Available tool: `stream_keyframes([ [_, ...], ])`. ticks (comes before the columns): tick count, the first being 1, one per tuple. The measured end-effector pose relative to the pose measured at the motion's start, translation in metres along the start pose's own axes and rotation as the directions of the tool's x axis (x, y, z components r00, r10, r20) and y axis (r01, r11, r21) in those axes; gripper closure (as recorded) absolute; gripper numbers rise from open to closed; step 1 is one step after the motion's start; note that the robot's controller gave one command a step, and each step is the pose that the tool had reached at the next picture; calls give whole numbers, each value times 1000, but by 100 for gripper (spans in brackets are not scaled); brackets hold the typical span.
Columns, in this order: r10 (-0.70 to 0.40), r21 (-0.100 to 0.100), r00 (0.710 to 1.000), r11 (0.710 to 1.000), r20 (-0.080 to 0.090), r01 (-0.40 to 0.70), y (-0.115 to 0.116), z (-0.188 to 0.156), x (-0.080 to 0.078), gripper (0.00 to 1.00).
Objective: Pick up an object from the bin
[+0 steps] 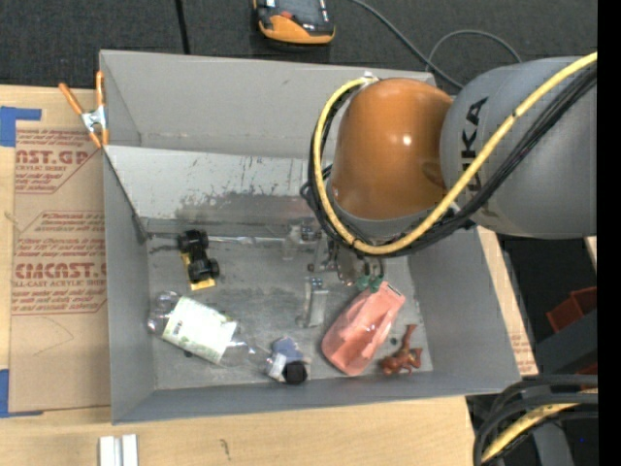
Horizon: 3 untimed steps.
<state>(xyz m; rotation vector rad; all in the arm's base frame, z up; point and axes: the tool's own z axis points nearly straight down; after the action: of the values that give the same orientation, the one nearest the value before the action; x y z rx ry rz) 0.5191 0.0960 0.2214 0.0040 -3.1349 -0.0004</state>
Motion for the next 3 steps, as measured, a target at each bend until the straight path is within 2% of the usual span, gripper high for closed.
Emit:
stream_keyframes([
  [1, 1, -1, 1000, 1000, 8, -1, -1, -5, -1, 0],
  [2, -73, 0, 997, 997, 14, 73, -12, 25, 3, 0],
  [3, -97, 0, 995, 995, 12, 97, -30, 84, 10, 0],
])
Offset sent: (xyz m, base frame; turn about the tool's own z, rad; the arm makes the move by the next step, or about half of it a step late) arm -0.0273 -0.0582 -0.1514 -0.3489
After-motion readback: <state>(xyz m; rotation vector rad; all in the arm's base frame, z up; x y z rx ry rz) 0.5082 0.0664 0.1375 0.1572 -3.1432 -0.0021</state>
